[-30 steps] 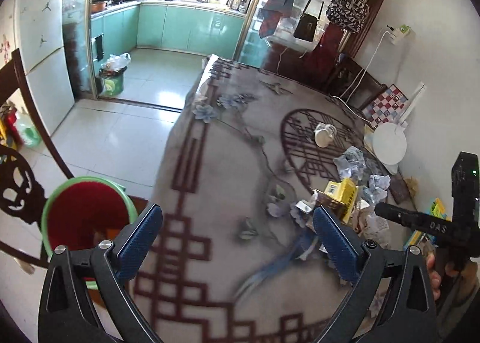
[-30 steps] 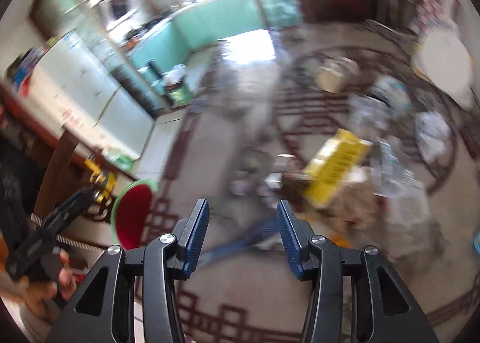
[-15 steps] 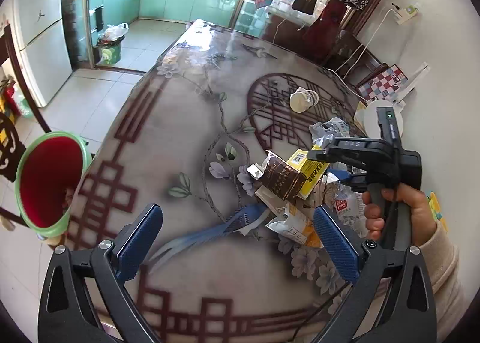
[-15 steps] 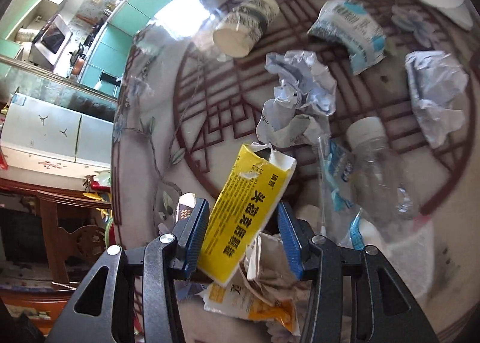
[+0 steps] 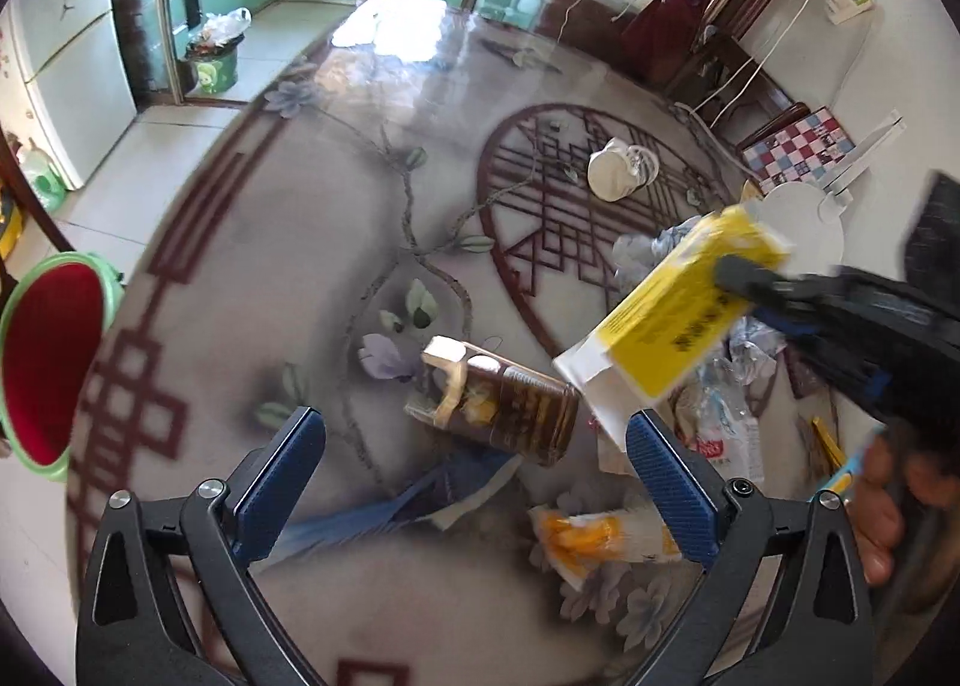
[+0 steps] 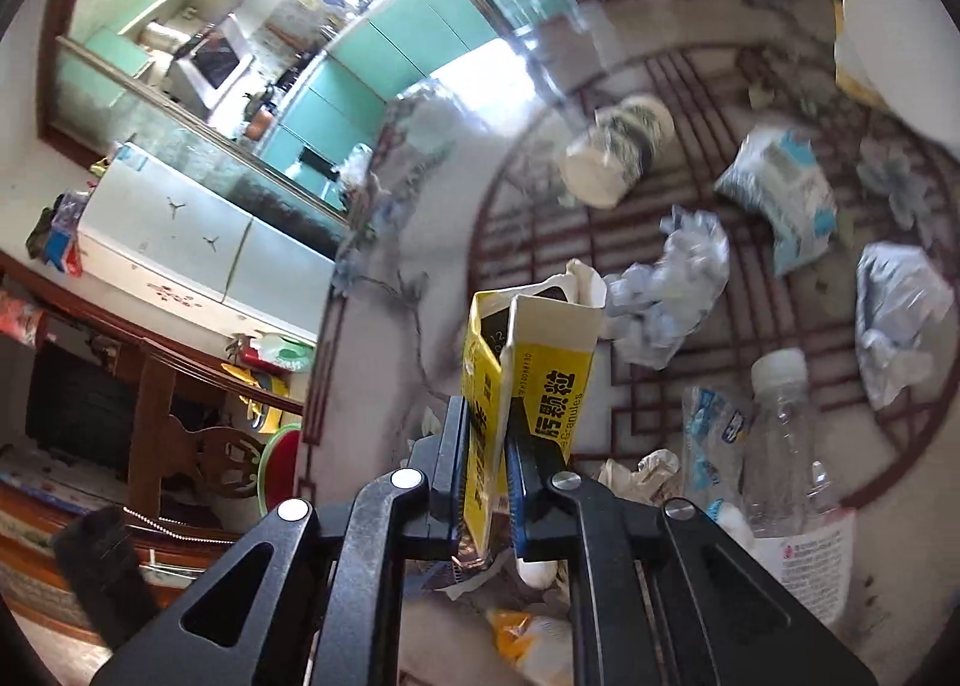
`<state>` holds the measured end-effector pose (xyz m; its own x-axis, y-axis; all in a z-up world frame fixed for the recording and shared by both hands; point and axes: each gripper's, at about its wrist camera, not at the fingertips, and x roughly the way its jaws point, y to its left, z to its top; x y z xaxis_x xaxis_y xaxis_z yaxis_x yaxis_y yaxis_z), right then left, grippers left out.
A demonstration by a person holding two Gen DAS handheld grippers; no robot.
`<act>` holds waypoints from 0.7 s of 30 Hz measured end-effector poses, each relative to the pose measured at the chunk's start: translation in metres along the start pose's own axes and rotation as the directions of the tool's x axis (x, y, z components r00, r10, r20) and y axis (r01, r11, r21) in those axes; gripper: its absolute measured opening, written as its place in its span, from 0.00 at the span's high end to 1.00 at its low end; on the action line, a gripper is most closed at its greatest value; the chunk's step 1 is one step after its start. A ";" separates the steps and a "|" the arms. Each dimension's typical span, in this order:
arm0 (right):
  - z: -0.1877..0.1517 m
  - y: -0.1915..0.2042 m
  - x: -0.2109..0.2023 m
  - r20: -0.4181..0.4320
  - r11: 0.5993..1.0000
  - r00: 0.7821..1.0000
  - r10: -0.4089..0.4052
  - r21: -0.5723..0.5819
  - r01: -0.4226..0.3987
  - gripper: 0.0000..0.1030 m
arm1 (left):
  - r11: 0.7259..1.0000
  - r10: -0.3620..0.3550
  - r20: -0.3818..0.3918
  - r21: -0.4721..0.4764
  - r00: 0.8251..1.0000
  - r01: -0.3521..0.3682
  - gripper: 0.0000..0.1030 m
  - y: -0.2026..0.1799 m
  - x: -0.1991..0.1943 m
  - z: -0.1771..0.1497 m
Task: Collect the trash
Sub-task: 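Grasp the flattened yellow cardboard box with the right gripper, then grasp the brown cigarette box with the left gripper and lift it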
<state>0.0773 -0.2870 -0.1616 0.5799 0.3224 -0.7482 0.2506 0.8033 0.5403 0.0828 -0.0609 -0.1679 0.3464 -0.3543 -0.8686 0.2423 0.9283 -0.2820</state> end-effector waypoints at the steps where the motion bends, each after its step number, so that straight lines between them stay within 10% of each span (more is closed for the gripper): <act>1: 0.000 0.001 -0.006 0.012 1.000 1.000 -0.002 -0.006 0.002 0.91 | 1.000 0.022 -0.020 0.002 1.000 -0.021 0.02 -0.002 0.009 0.002; 7: -0.005 -0.001 -0.039 0.034 1.000 0.999 0.016 -0.028 -0.015 0.91 | 0.994 0.110 -0.034 -0.018 0.993 -0.111 0.02 0.005 0.023 -0.010; 19: -0.006 -0.013 -0.032 -0.010 0.998 0.998 0.059 -0.025 -0.060 0.91 | 0.899 0.198 0.015 0.396 0.980 -0.188 0.03 -0.012 0.058 -0.033; 21: -0.006 -0.014 -0.030 -0.017 0.998 0.998 0.060 -0.019 -0.061 0.91 | 0.892 0.190 0.002 0.417 0.982 -0.173 0.18 -0.013 0.063 -0.032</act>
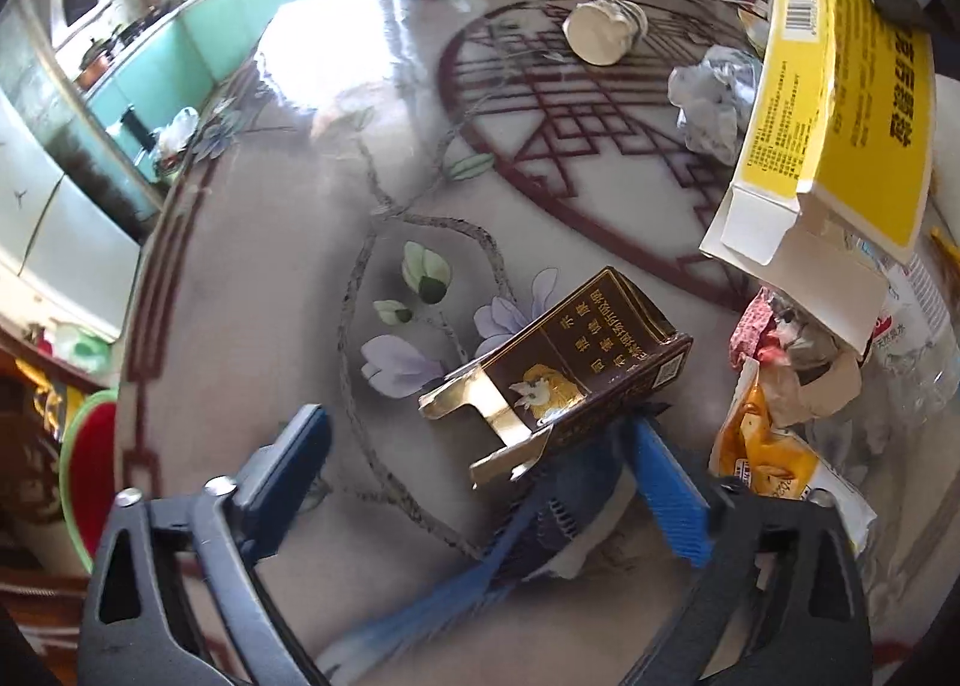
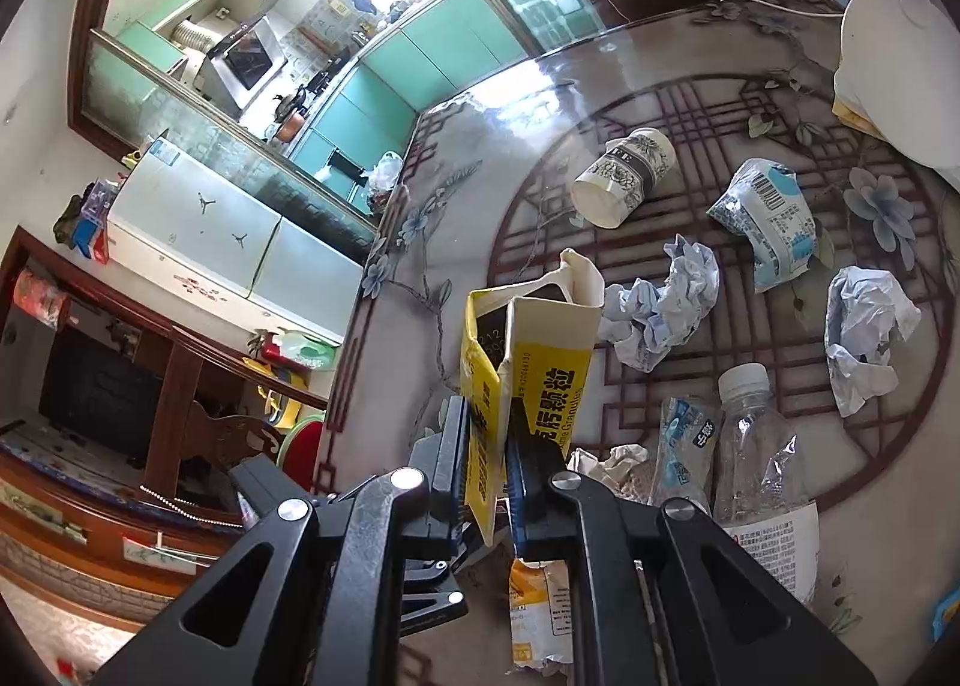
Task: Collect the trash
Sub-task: 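Grasp the brown cigarette box with the left gripper and lift it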
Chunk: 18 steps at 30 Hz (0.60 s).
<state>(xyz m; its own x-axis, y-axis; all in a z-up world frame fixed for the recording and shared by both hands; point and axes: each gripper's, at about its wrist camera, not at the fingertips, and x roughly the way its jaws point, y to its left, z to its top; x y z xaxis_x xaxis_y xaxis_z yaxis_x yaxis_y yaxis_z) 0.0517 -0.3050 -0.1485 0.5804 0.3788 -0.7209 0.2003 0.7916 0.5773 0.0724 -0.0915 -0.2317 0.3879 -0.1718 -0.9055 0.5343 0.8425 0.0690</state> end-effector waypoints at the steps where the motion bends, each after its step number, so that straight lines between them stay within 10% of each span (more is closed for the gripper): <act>1: 0.000 0.000 0.000 -0.001 1.000 1.000 0.001 0.004 -0.001 0.91 | 1.000 -0.004 -0.010 0.005 1.000 0.004 0.42 -0.001 0.002 0.001; 5: -0.001 -0.002 0.000 -0.008 1.000 1.000 0.008 0.015 -0.007 0.91 | 0.996 -0.084 -0.022 -0.017 0.996 0.084 0.85 0.003 0.003 0.005; 13: -0.002 0.006 0.001 -0.006 1.000 1.000 0.009 -0.003 -0.009 0.91 | 0.985 -0.144 0.030 -0.088 0.989 0.146 0.98 0.014 -0.014 0.011; 15: -0.003 0.005 0.002 -0.003 1.000 1.000 0.017 0.008 -0.017 0.91 | 0.987 -0.140 0.041 -0.069 0.989 0.143 0.81 0.014 -0.020 0.014; 17: -0.004 0.005 0.003 -0.007 1.000 1.000 0.018 0.016 -0.018 0.91 | 0.991 -0.132 0.052 -0.025 0.990 0.133 0.08 0.014 -0.022 0.019; 18: -0.004 0.004 0.005 -0.012 1.000 1.000 0.021 0.020 -0.021 0.91 | 0.992 -0.123 0.074 0.000 0.990 0.123 0.03 0.013 -0.024 0.020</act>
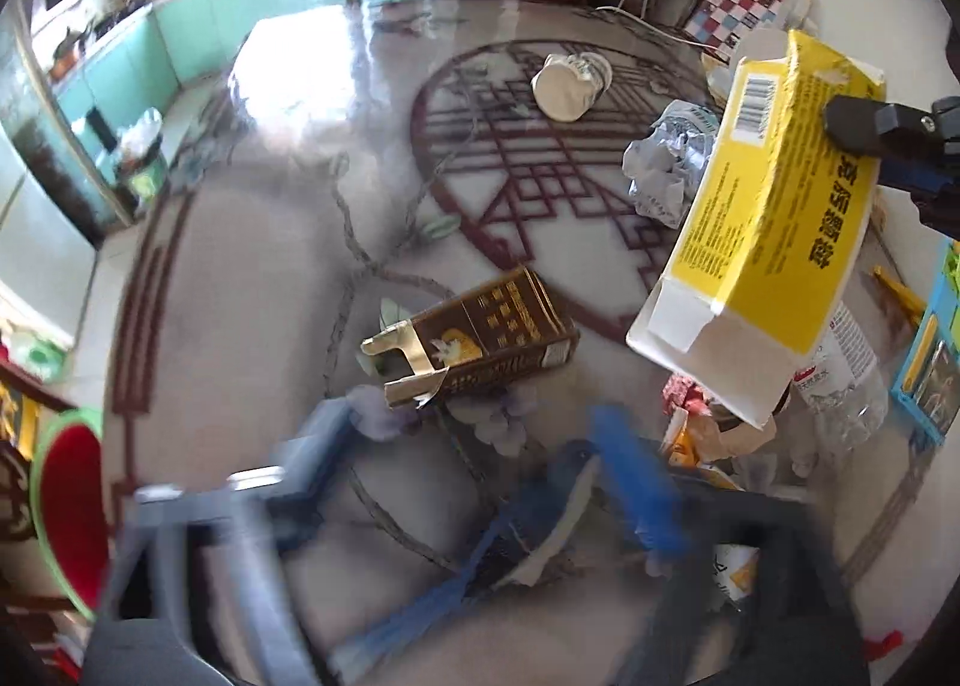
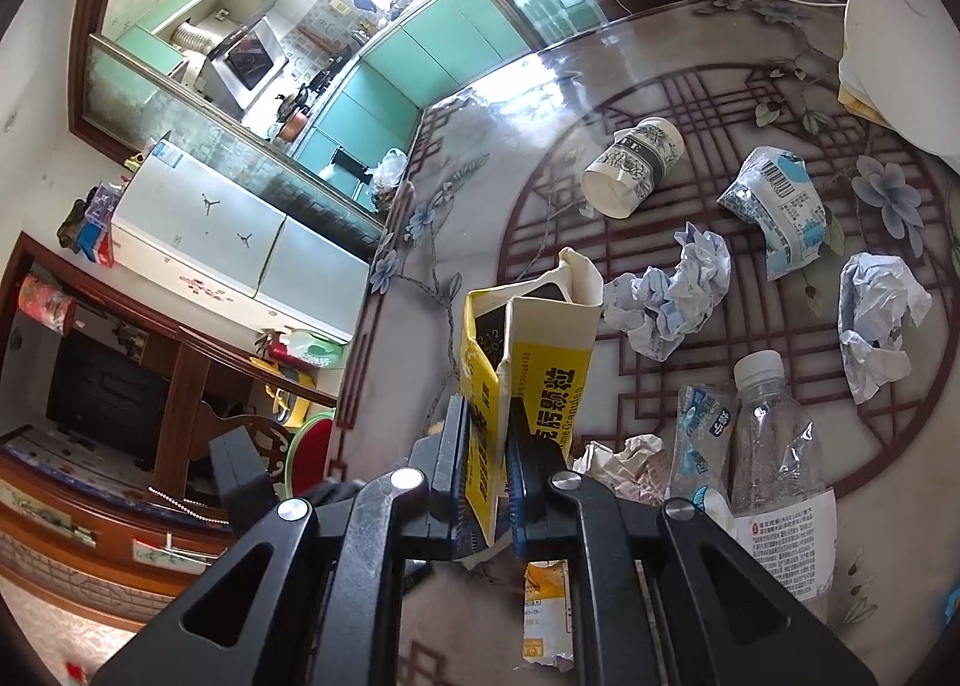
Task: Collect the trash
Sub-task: 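Grasp the brown cigarette box with the left gripper and lift it, then carry the cigarette box and yellow box with both grippers to the bucket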
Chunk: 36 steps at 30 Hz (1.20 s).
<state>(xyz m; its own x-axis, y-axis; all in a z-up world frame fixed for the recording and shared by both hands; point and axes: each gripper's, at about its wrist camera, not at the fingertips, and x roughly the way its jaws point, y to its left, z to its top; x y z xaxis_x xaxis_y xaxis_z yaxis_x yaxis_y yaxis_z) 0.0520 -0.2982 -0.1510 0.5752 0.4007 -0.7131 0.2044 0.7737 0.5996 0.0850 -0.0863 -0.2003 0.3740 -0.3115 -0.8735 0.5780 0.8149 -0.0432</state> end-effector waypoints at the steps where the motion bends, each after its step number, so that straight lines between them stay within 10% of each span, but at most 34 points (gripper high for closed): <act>1: 0.000 0.000 0.000 -0.002 1.000 1.000 0.002 0.004 -0.002 0.91 | 1.000 0.002 0.015 0.030 1.000 -0.003 0.02 -0.002 0.000 0.003; 7: 0.001 -0.002 -0.001 0.000 1.000 1.000 0.003 0.014 -0.003 0.91 | 0.979 0.054 -0.030 0.197 0.998 -0.047 0.08 -0.013 0.031 0.020; 15: -0.002 -0.006 -0.009 0.017 0.999 1.000 0.010 0.051 -0.011 0.91 | 0.984 -0.018 -0.133 0.171 0.991 0.040 0.93 -0.006 0.056 0.029; 36: -0.016 0.050 -0.031 0.101 0.999 0.994 0.038 -0.013 -0.037 0.90 | 0.987 -0.126 0.152 -0.080 0.980 0.139 0.97 0.009 -0.081 0.008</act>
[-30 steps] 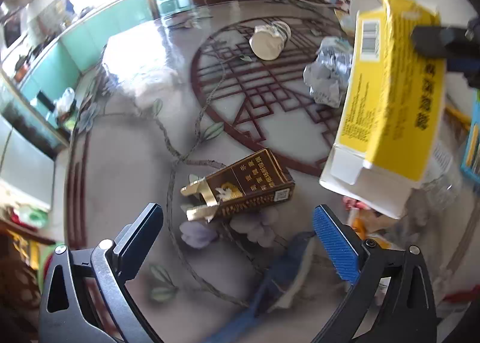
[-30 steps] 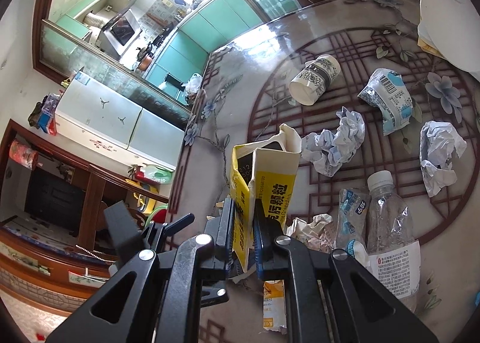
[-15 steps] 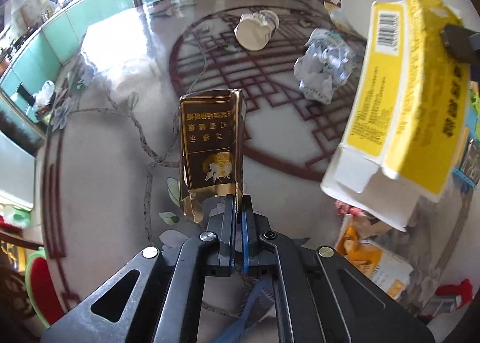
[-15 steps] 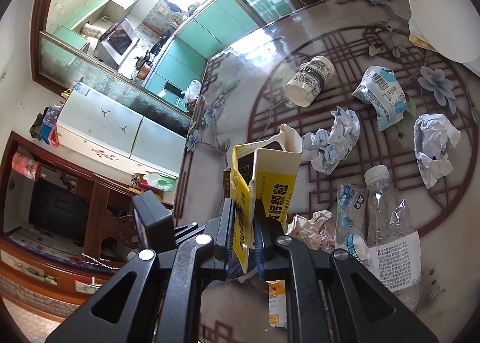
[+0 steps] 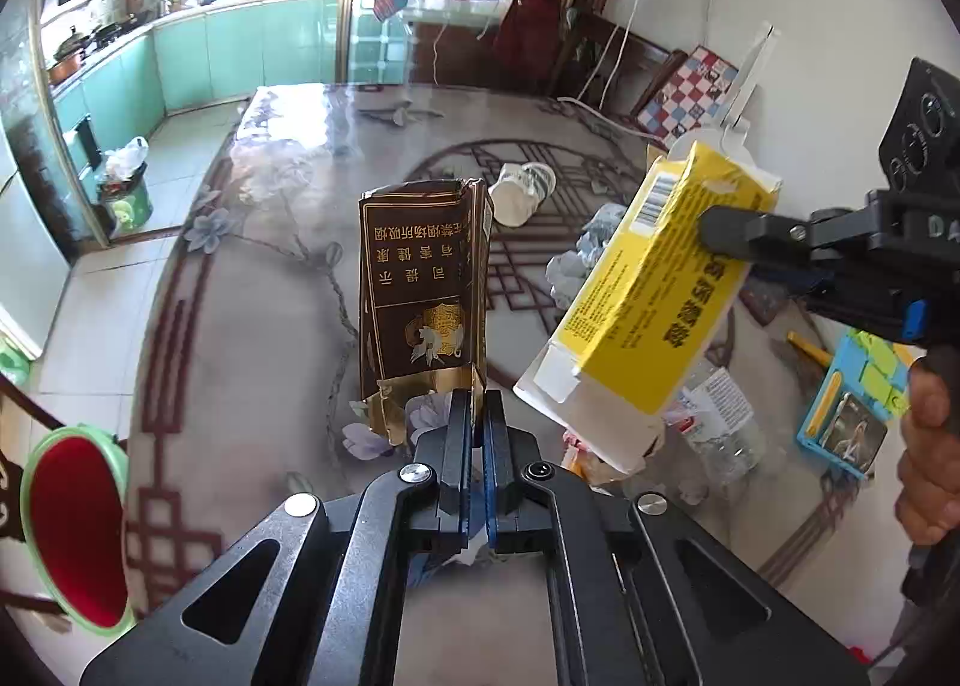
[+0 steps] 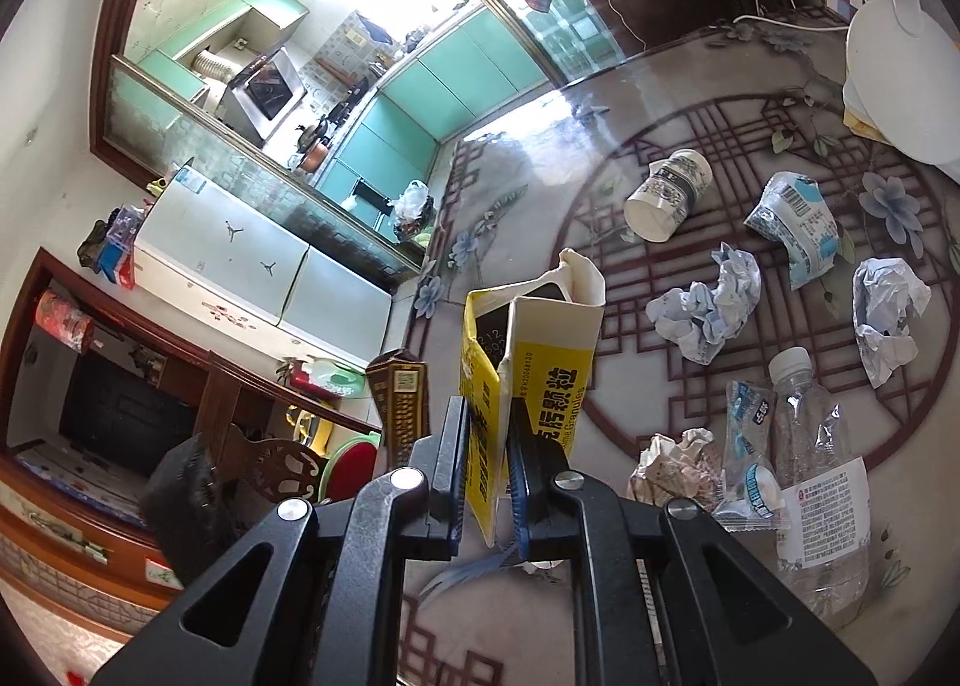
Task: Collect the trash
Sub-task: 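Carry the cigarette box and yellow box with both grippers to the bucket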
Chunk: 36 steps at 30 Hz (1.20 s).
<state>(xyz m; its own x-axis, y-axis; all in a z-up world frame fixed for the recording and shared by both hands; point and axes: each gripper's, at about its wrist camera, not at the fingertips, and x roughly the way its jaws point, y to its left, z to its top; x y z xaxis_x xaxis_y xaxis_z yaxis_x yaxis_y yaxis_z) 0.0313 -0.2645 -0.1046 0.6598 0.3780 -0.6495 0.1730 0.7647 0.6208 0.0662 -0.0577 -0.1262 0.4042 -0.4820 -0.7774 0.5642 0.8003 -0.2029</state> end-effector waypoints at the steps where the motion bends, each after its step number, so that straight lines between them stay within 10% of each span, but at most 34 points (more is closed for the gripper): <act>1: 0.000 0.003 -0.001 0.003 1.000 1.000 -0.002 -0.007 0.002 0.90 | 1.000 0.000 0.008 -0.010 1.000 0.000 0.97 0.001 -0.002 0.002; 36: -0.056 0.152 0.064 -0.035 0.991 0.999 0.008 -0.136 -0.013 0.90 | 0.959 0.086 0.074 -0.278 0.994 -0.062 0.97 0.167 -0.086 -0.040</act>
<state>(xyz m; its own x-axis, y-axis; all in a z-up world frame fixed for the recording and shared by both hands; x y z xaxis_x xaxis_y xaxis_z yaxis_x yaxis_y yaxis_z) 0.0586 -0.0947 -0.0767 0.6355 0.4020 -0.6592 0.0638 0.8235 0.5637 0.0971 0.1314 -0.1169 0.5035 -0.4369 -0.7454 0.3157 0.8961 -0.3120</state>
